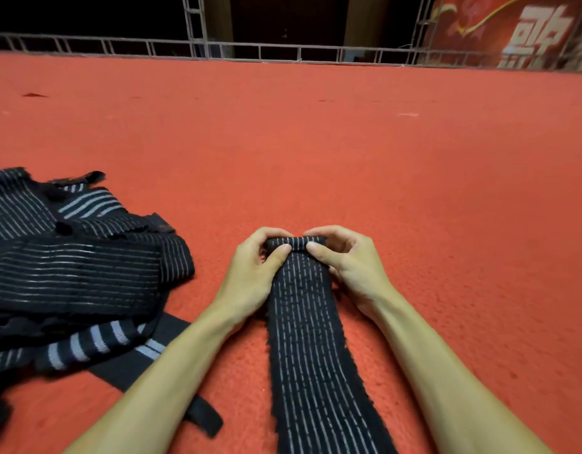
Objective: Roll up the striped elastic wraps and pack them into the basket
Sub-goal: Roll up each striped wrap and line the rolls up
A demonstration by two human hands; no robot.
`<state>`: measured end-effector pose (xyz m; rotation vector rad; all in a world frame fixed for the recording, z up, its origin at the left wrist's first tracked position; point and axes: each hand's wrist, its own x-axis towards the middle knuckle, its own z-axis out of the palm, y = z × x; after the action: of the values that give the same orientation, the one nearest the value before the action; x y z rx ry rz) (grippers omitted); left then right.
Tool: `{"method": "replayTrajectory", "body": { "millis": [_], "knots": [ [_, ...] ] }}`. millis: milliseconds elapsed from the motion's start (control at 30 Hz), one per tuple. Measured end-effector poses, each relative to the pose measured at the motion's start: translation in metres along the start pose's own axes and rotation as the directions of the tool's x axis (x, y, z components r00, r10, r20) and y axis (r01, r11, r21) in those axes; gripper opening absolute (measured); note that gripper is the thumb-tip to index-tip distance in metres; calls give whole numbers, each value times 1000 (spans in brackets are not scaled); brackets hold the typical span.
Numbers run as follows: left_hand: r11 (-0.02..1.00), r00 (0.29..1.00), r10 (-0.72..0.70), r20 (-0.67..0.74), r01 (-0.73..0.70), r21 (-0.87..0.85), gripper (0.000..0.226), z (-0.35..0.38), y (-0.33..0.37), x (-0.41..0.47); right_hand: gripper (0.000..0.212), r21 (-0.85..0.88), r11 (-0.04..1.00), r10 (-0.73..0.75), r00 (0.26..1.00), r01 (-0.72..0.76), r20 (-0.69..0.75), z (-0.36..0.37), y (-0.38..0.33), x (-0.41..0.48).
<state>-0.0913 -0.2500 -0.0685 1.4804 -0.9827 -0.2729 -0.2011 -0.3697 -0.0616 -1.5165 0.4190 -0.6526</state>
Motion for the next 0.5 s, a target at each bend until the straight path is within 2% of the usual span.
{"method": "replayTrajectory", "body": {
  "millis": [67, 133, 200, 300, 500],
  "knots": [
    [999, 999, 33, -8, -33, 1, 23, 0, 1, -1, 26, 53, 998, 40, 999, -42, 25, 3, 0, -1],
    [999, 999, 51, -16, -51, -6, 24, 1, 3, -2, 32, 17, 999, 44, 999, -43, -13, 7, -1, -2],
    [998, 998, 57, -15, -57, -25, 24, 1, 5, -3, 26, -9, 999, 30, 998, -31, -55, 9, -1, -2],
    [996, 999, 31, -17, -32, -80, 23, 2, 6, -3, 15, 65, 997, 36, 998, -32, -54, 9, -2, -1],
    [975, 990, -142, 20, 144, -167, 27, 2, 8, -5, 6, 28, 999, -34, 998, 36, -56, 6, 1, -1]
  ]
}}
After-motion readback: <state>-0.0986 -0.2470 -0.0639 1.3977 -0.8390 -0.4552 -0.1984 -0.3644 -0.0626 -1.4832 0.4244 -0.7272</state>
